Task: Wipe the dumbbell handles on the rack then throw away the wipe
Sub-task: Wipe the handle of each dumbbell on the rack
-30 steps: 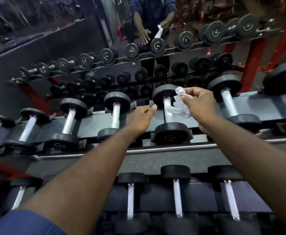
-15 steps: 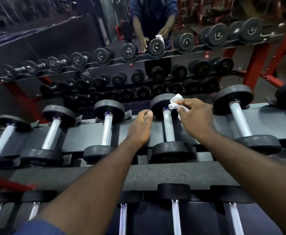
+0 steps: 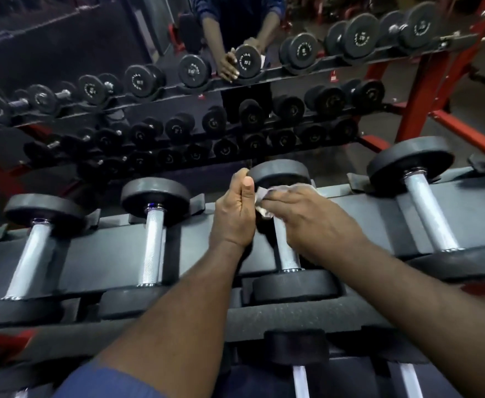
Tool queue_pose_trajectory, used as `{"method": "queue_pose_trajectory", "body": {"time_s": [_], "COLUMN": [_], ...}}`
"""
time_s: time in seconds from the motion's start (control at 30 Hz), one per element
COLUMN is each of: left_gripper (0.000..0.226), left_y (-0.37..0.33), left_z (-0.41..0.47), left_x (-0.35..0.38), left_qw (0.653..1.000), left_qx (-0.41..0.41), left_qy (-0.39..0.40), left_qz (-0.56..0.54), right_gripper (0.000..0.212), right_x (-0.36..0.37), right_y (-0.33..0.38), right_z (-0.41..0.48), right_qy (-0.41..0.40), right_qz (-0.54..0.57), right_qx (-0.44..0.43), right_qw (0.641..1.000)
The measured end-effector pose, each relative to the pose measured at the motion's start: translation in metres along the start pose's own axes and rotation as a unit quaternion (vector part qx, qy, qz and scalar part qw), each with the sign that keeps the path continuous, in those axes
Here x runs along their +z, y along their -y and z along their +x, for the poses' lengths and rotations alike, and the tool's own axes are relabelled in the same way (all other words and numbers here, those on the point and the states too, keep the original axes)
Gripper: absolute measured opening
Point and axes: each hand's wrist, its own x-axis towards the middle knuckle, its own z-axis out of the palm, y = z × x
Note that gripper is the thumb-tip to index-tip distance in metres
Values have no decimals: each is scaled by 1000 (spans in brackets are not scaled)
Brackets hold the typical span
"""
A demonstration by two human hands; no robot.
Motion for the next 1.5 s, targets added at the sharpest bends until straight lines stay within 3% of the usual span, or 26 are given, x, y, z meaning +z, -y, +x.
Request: {"method": "queue_pose_trajectory", "body": {"time_s": [0.07, 0.13, 0.23, 0.37, 0.47, 0.6, 0.7, 0.77, 0.8, 0.9, 0.97, 1.03, 1.1, 1.27, 1.37, 1.43, 1.5], "left_gripper": [66, 66, 67, 67, 64, 67, 65, 59, 56, 57, 57, 55, 56, 52, 51, 53, 57], "left_y": [0, 2, 4, 2, 2, 3, 2, 4, 5, 6, 4, 2, 0, 2, 3, 2, 3], "left_z": [-1, -2, 1, -1, 0, -1, -2, -1, 0, 0, -1, -1, -2, -1, 0, 0, 0], "left_x": [1, 2, 3, 5, 5, 5, 6, 7, 7, 9, 8, 8, 8, 9, 9, 8, 8], "left_qw": [1000, 1000, 1000, 1000, 1000, 1000, 999, 999, 999, 999, 999, 998, 998, 998, 998, 998, 998], "left_qx": [1, 1, 1, 1, 2, 7, 4, 2, 1, 2, 7, 9, 5, -1, -1, 5, 11], "left_qy": [4, 2, -6, -11, -12, -13, -21, -23, -23, -23, -23, -23, -23, -32, -32, -29, -27], "left_qz": [2, 13, 13, 24, 25, 27, 32, 39, 41, 47, 49, 51, 51, 52, 53, 51, 49], "right_gripper": [50, 52, 45, 40, 43, 33, 26, 19, 17, 18, 27, 36, 41, 40, 34, 34, 36], "right_x": [4, 6, 1, 0, 5, 8, 13, 21, 24, 25, 24, 23, 21, 14, 13, 14, 18], "right_y": [-7, -6, 3, 4, -8, -5, 2, -1, -3, -12, -16, -19, -22, -33, -20, -13, -14], "right_z": [-16, -24, -14, 9, 1, -17, -21, -20, -18, -12, -9, -10, -11, -13, -7, -1, 0], "right_qy": [-98, -123, -95, 40, -7, -157, -177, -152, -144, -130, -106, -53, -8, -44, 11, 35, 8], "right_qz": [64, 91, 55, -42, 15, 211, 284, 385, 476, 721, 782, 822, 831, 815, 812, 808, 805], "right_qx": [94, 146, 100, 16, 62, 203, 303, 389, 422, 458, 454, 435, 436, 431, 423, 429, 437], "right_qw": [989, 977, 989, 998, 998, 943, 892, 823, 758, 504, 414, 363, 345, 383, 403, 403, 401]}}
